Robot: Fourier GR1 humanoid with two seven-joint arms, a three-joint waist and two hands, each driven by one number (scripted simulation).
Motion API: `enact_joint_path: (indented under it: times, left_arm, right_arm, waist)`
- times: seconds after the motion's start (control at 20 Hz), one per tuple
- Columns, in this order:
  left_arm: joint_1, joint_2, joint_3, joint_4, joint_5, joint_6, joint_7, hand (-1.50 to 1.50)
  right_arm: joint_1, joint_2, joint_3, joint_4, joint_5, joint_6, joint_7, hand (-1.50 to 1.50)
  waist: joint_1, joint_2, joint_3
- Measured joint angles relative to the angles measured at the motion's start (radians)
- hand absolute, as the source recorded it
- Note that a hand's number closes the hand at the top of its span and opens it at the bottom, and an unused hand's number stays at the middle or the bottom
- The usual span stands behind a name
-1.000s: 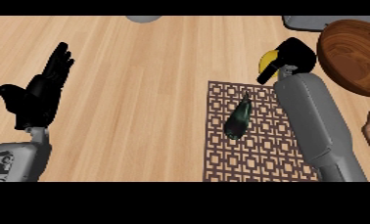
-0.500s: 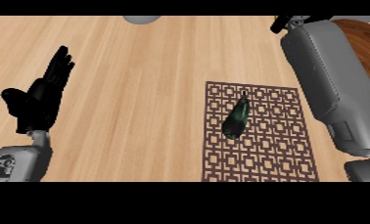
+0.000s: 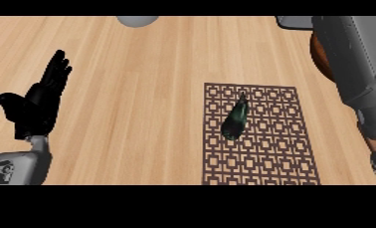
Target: Pick the lemon from the placemat and place it in the bowl
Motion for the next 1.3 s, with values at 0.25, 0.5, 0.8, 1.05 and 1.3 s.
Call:
enact_joint_path:
  times: [0.25, 0.5, 0.8, 1.05, 1.3]
  left_arm:
    - [-0.004, -0.003, 0.002, -0.011, -0.010, 0.000, 0.019, 0.00]
    - [0.011, 0.001, 0.015, -0.027, -0.004, -0.013, 0.017, 0.00]
    - [-0.011, 0.003, 0.022, -0.031, -0.004, -0.026, 0.036, 0.00]
    - [-0.019, -0.010, 0.016, -0.030, -0.018, -0.019, 0.031, 0.00]
    - [-0.019, -0.009, 0.022, -0.027, -0.012, -0.030, 0.032, 0.00]
  right_arm:
    - [0.022, -0.044, -0.074, 0.051, -0.042, -0.104, -0.064, 1.50]
    - [0.080, -0.122, -0.157, 0.129, -0.113, -0.212, -0.207, 1.50]
    - [0.109, -0.200, -0.236, 0.265, -0.180, -0.317, -0.370, 1.50]
    - [0.141, -0.251, -0.276, 0.379, -0.209, -0.346, -0.459, 1.50]
    - [0.174, -0.283, -0.335, 0.476, -0.262, -0.271, -0.438, -1.50]
  waist:
    - [-0.003, 0.001, 0.000]
    - [0.000, 0.003, 0.001]
    - [0.007, 0.007, 0.002]
    - [0.015, 0.012, 0.002]
    - [0.017, 0.013, 0.003]
